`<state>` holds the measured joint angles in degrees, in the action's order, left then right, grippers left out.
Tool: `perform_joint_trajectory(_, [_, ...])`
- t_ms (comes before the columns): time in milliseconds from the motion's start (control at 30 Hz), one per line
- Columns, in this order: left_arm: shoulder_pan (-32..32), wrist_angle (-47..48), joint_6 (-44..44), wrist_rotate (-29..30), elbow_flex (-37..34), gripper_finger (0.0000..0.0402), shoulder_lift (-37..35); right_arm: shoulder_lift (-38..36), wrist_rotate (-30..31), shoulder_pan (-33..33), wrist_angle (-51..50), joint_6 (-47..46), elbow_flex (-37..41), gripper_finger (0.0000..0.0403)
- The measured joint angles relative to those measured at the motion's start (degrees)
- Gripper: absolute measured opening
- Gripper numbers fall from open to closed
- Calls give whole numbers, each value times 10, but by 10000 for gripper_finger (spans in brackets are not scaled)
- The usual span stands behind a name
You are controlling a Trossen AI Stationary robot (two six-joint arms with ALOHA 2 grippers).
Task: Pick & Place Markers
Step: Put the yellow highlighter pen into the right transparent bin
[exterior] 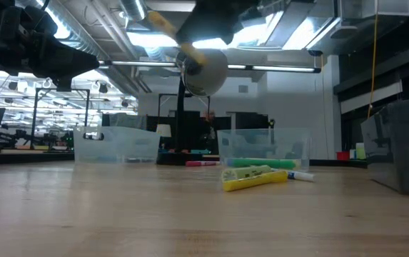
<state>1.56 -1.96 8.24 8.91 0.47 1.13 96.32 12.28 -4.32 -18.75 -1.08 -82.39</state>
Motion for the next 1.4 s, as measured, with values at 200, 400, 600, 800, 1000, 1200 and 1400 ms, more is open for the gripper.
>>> perform_joint_trajectory(200, [0, 0, 0, 0, 0, 72, 0, -41, 35, 0, -71, -12, 0, 61])
perform_joint_trajectory(400, [0, 0, 0, 0, 0, 72, 0, -78, 52, 0, -128, -38, 0, 61])
perform_joint_trajectory(600, [0, 0, 0, 0, 0, 72, 0, -106, 86, 0, -202, -67, 0, 61])
perform_joint_trajectory(800, [0, 0, 0, 0, 0, 72, 0, -108, 90, 0, -243, -88, 7, 61])
perform_joint_trajectory(1000, [0, 0, 0, 0, 0, 72, 0, -108, 72, 0, -267, -110, 42, 61])
perform_joint_trajectory(1200, [0, 0, 0, 0, 0, 72, 0, -108, 58, 0, -274, -124, 81, 61])
perform_joint_trajectory(1400, [0, 0, 0, 0, 0, 72, 0, -108, 73, 0, -280, -170, 101, 61])
